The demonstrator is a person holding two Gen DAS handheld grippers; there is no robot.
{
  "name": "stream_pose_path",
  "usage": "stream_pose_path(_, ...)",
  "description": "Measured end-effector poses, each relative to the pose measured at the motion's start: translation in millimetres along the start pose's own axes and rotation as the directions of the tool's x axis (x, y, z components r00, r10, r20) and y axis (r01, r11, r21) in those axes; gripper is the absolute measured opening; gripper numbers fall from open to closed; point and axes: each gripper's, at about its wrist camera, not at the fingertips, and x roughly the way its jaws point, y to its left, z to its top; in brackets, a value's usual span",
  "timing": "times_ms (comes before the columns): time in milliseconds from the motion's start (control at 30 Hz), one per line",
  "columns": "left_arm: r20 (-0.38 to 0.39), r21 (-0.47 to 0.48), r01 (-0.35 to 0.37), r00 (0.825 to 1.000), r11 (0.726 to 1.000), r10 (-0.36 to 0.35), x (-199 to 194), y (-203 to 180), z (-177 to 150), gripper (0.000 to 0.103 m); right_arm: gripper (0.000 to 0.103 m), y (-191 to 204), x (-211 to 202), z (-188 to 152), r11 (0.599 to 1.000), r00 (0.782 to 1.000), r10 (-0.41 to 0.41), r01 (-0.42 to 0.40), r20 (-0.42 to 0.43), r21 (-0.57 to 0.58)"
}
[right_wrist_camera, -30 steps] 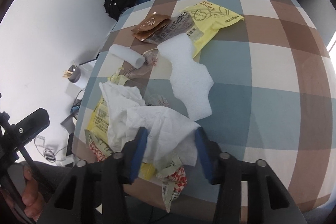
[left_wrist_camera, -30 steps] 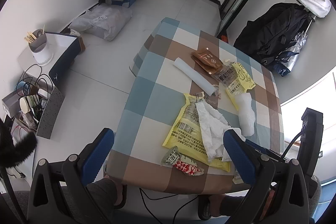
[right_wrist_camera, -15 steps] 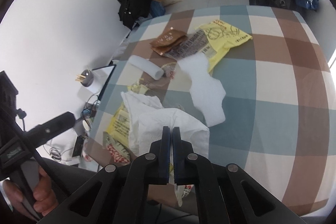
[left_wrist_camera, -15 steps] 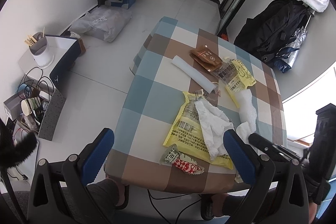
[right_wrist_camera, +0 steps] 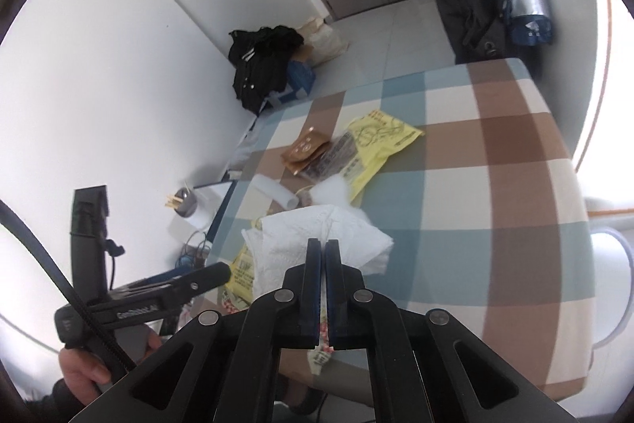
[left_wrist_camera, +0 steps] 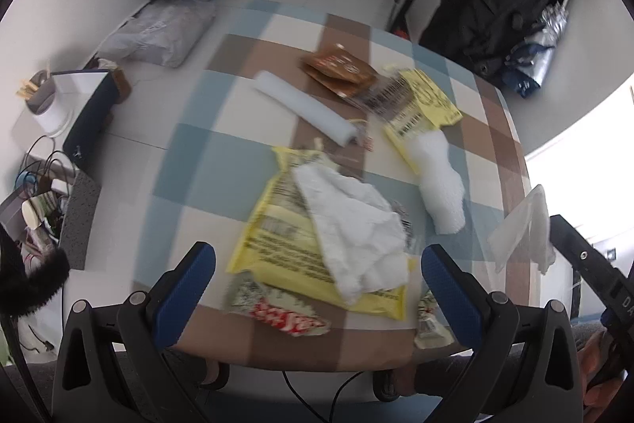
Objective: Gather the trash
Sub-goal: 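Lift the white tissue with the right gripper and carry it to the bin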
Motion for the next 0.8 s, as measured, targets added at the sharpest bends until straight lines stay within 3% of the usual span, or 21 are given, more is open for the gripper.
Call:
stream_pose_path(233, -0.077, 0.107, -0.091, 0.992, 0.99, 0.099, 32.2, -33.6, 1.7, 0.095, 0.001, -24.6, -20.1, 0.9, 1.0, 1.0, -0.011, 0.01, 0.026, 0.021)
stream_pose_path(400, -0.097, 0.119, -0.125, 0.986, 0.985, 0.137, 41.9, -38.5, 0.8, 0.066, 0.001, -38.4, -32.1, 1.1, 0.999, 0.999, -0.005, 0.004, 0.039, 0.035)
stream_pose_path(500, -0.079, 0.144, -0.141, 0.985, 0.979, 0.154, 40.5, -41.8, 0.1, 0.034, 0.001, -41.7, -37.6, 1.3, 0.999, 0.999, 0.001, -0.003, 0.047, 0.037)
stream_pose_path(533, -0.076, 0.156, -0.141, 0.985, 0.977, 0.155, 40.0, -43.4, -0.3, 0.019, 0.001, -42.5, -39.2, 1.4, 0.999, 0.999, 0.003, -0.005, 0.049, 0.038)
stream_pose_path(567, -0.076, 0.162, -0.137, 0.986, 0.977, 0.151, 39.8, -44.3, -0.5, 0.013, 0.002, -43.5, -40.6, 1.7, 0.999, 0.999, 0.006, -0.008, 0.052, 0.04)
stream_pose_path(800, -0.024, 0.187, -0.114, 0.992, 0.976, 0.121, 27.7, -52.8, -1.1, 0.009, 0.001, -42.2, -51.6, -1.4, 0.999, 0.997, 0.022, -0.024, 0.077, 0.026)
